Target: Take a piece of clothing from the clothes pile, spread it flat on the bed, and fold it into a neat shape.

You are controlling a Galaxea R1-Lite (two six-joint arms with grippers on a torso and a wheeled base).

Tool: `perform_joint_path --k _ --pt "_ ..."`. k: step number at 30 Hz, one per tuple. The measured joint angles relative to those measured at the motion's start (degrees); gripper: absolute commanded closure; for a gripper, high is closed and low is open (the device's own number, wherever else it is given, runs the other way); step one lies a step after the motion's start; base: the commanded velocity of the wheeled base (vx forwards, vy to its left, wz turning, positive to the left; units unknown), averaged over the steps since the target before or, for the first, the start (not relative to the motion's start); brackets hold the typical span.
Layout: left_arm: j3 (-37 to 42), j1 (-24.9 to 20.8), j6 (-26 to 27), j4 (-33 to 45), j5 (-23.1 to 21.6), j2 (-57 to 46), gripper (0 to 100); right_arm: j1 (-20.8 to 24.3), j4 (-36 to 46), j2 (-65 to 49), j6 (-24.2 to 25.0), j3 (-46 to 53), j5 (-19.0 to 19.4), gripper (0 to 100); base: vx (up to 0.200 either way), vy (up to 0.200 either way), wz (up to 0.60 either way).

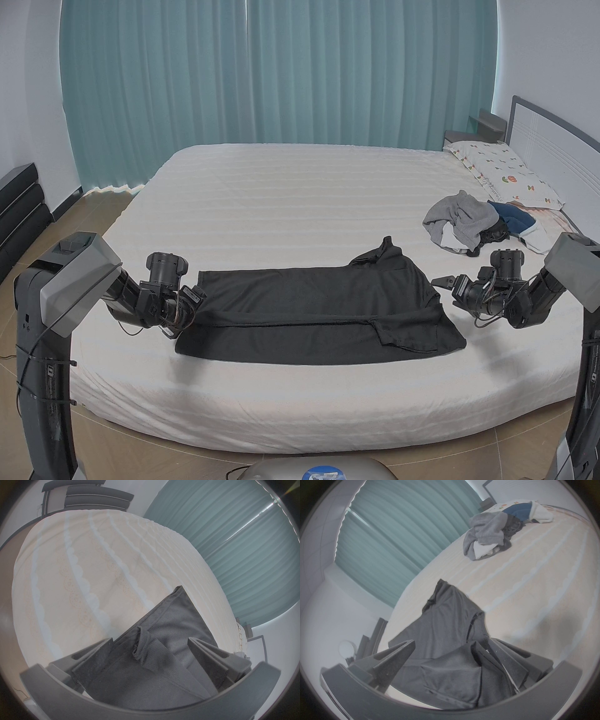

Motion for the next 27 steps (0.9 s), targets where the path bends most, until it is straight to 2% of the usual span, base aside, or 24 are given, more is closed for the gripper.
perform_joint_path --k 4,10,14,17,21,25,27 --pt "2.54 1.22 -0.4 -0.09 -1.41 -2.86 0 1.16 -0.33 -3.86 4.95 5.57 -0.61 0 0.0 0.0 0.0" --pt "11.14 2.27 -2.79 -0.52 -5.73 -9.78 0 4.27 -1.06 -8.41 11.35 15.85 -4.61 0 0.0 0.0 0.0" --pt "16.87 2.17 -6.01 -0.72 -9.81 -14.28 0 5.36 -2.9 -9.07 14.88 18.74 -6.22 0 0.0 0.0 0.0" --pt "19.75 1.71 -6.86 -0.85 -11.26 -16.35 0 5.45 -6.51 -8.44 17.92 19.59 -6.6 0 0.0 0.0 0.0" --pt "22.17 1.43 -6.89 -1.18 -12.82 -17.71 0 5.41 -11.46 -7.56 19.65 21.55 -6.6 0 0.0 0.0 0.0" --pt "23.52 1.4 -7.69 -2.94 -16.19 -18.49 0 5.39 -13.24 -7.29 20.09 24.06 -6.39 0 0.0 0.0 0.0" --pt "23.93 1.51 -7.88 -3.16 -16.81 -18.8 0 5.45 -13.41 -7.29 20.16 24.7 -6.36 0 0.2 0.0 0.0"
